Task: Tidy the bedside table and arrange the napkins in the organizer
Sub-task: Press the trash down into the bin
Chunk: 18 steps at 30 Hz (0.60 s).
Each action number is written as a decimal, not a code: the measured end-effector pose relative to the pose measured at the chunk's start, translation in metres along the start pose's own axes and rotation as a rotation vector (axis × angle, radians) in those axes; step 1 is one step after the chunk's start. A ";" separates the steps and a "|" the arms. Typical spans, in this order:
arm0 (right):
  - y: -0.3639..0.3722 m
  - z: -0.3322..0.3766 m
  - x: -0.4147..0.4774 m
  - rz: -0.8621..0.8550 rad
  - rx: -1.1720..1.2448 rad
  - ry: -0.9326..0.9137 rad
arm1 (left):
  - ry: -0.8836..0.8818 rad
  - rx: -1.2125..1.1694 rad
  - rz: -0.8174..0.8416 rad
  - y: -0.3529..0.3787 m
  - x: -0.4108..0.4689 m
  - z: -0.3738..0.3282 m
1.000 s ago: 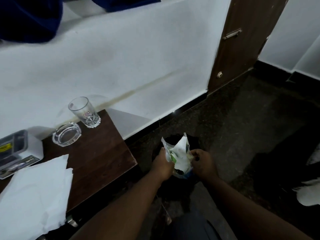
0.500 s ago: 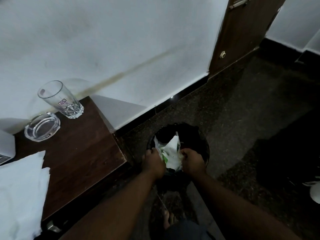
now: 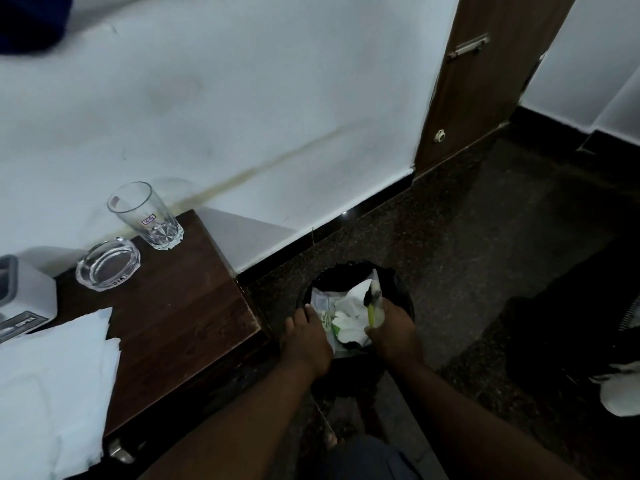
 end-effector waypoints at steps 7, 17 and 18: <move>-0.031 0.013 -0.020 -0.123 -0.061 -0.057 | 0.055 -0.028 -0.029 -0.015 -0.031 -0.008; -0.040 0.093 -0.063 -0.042 -0.039 -0.266 | 0.183 0.014 -0.223 -0.064 -0.083 -0.003; -0.040 0.106 -0.070 -0.048 -0.024 -0.303 | 0.193 0.007 -0.256 -0.071 -0.090 0.001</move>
Point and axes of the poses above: each hand's wrist, its own x-axis towards the middle knuckle, its own y-axis out of the palm, z = x × y, the point moved 9 cm from there along x, towards the middle knuckle, and after that the axes turned 3 degrees about z, right-handed, at the moved point
